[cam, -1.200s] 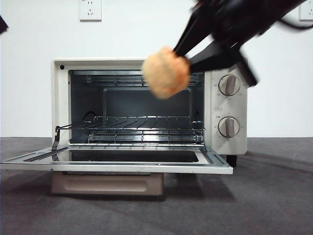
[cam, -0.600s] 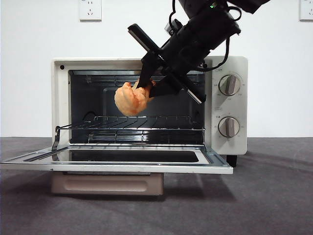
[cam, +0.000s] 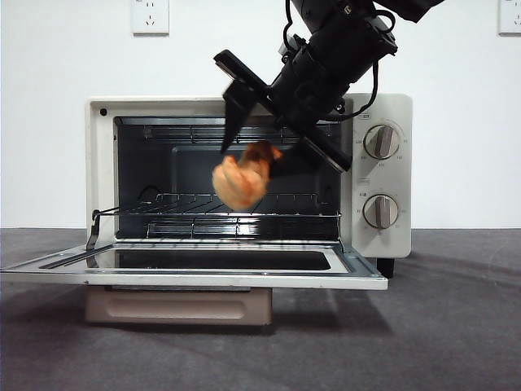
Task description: The left arm flap open the oven, the right arm pick bread and place it into oven, the left arm flap close the oven
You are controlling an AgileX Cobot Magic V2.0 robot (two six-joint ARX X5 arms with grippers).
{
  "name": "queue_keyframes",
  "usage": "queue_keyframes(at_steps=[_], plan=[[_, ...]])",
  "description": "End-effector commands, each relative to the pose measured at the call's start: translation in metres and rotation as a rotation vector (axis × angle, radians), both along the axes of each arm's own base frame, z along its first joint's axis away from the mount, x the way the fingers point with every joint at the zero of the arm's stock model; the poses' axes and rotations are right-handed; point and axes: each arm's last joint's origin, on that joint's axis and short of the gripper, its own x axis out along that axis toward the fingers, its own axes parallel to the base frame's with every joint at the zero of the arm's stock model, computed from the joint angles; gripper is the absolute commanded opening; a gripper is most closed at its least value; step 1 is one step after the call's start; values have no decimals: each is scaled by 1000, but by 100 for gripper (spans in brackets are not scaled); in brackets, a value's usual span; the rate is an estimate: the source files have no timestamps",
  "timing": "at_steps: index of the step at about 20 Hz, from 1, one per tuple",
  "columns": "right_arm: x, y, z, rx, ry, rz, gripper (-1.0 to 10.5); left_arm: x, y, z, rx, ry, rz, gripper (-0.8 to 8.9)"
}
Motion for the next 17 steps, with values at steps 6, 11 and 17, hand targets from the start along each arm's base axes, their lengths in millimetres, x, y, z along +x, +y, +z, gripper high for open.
queue_keyframes(at_steps=[6,11,17], plan=[[-3,4,-2,-35,35,46,443,-1,0,4,-2,-2,-4,17],[-9,-1,11,-37,20,53,447,-1,0,4,-2,-3,-3,17],[-22,-11,24,-79,48,70,468,-1,0,4,-3,-4,-3,17]])
